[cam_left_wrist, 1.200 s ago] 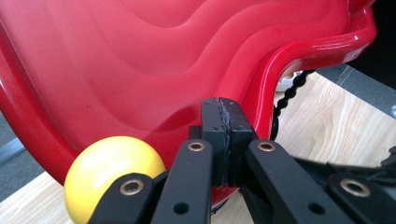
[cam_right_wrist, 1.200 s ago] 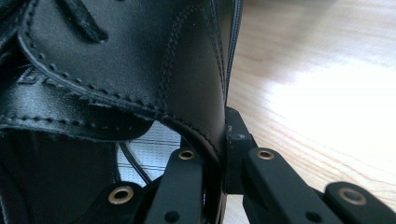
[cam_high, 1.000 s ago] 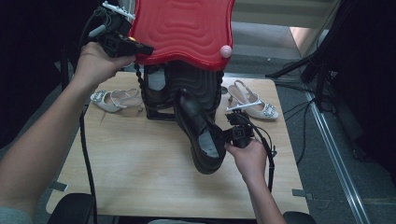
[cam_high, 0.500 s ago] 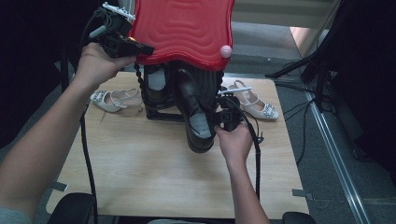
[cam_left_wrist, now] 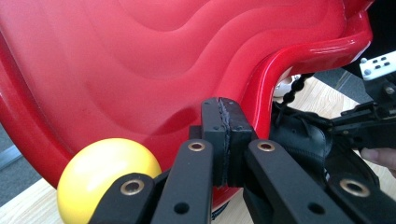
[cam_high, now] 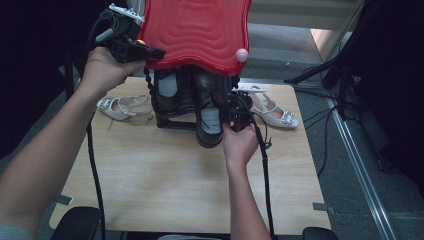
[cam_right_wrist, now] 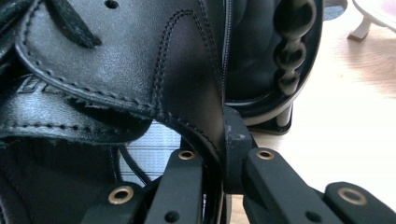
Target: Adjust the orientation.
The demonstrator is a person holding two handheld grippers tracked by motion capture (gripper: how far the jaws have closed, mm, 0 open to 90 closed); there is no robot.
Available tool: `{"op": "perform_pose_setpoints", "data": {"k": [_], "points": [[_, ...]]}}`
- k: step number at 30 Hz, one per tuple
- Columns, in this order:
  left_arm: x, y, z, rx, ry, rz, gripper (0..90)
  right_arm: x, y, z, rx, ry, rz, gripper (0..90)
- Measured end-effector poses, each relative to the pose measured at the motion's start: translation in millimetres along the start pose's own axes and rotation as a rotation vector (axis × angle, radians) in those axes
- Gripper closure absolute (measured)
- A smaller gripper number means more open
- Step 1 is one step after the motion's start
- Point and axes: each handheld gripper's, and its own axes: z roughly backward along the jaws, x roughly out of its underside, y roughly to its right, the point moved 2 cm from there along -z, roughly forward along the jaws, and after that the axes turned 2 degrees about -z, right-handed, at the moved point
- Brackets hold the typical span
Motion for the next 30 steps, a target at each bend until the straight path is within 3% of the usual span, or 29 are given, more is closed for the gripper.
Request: {"op": "perform_pose_setpoints", "data": {"k": [3, 15, 22, 27, 30], "points": [[-0.1, -0.1, -0.2, 0.0, 0.001, -0.002, 90.0, -2.9, 0.1, -1.4, 0.02, 0.031, -0.006, 88.4], [-0.1, 0.0, -0.2, -0.002, 0.0, -0.004, 90.0, -6.7, -2.3, -14.5, 0.051, 0.048, -0.046, 88.3], [-0.2, 0.3, -0.4, -0.003, -0.001, -0.003, 90.0, -4.8, -9.4, -15.1, 0.075, 0.065, -0.024, 83.9], [-0.2, 0.7, -0.9, -0.006, 0.001, -0.003, 90.0, -0.9, -15.0, -18.1, 0.07, 0.057, 0.0, 81.1], [-0.2, 0.7, -1.0, -0.008, 0.0, -0.004, 90.0, 0.9, -17.2, -18.9, 0.057, 0.057, -0.011, 77.4]]}}
